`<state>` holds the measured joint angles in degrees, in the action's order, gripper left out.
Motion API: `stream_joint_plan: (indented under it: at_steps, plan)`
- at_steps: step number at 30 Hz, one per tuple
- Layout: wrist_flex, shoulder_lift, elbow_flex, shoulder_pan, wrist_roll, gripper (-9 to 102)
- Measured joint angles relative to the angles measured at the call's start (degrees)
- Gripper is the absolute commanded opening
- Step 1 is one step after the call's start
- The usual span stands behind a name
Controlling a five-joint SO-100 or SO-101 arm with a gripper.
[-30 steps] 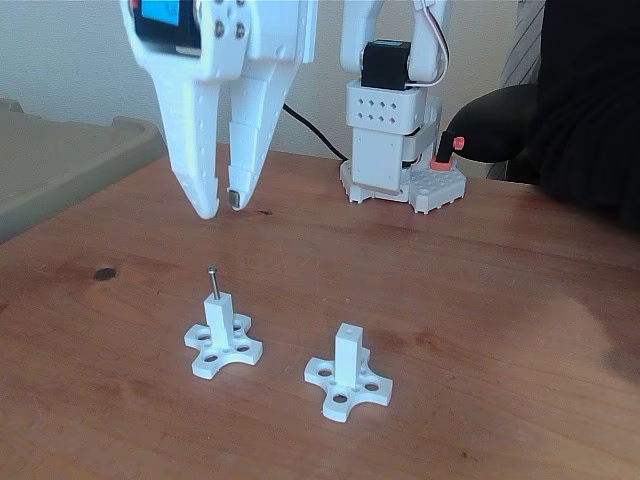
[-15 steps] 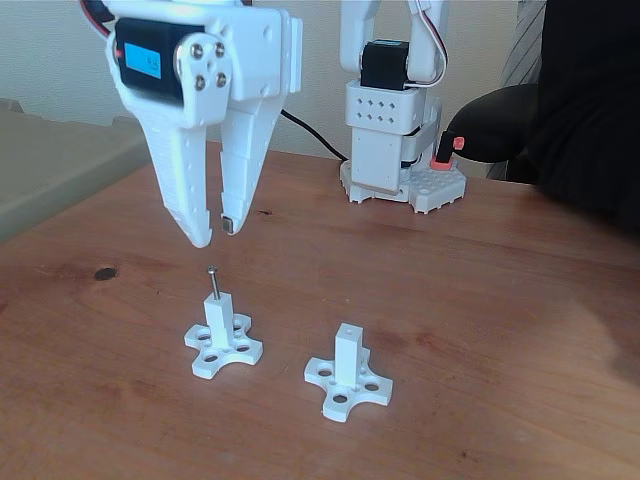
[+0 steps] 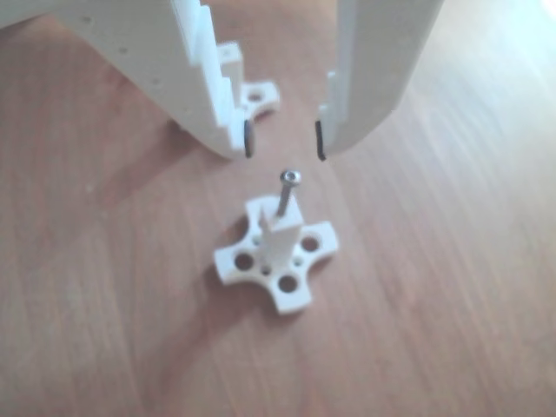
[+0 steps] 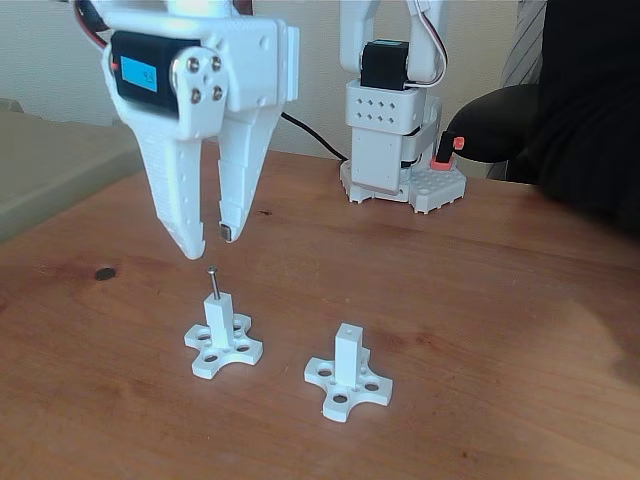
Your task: Grab the screw and set it in the hole.
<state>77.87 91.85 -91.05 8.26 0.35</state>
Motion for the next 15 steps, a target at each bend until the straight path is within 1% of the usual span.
stream_joint_plan:
  at_steps: [15]
  plan:
    - [0.0, -2.2, 0.6, 0.0, 0.0, 10]
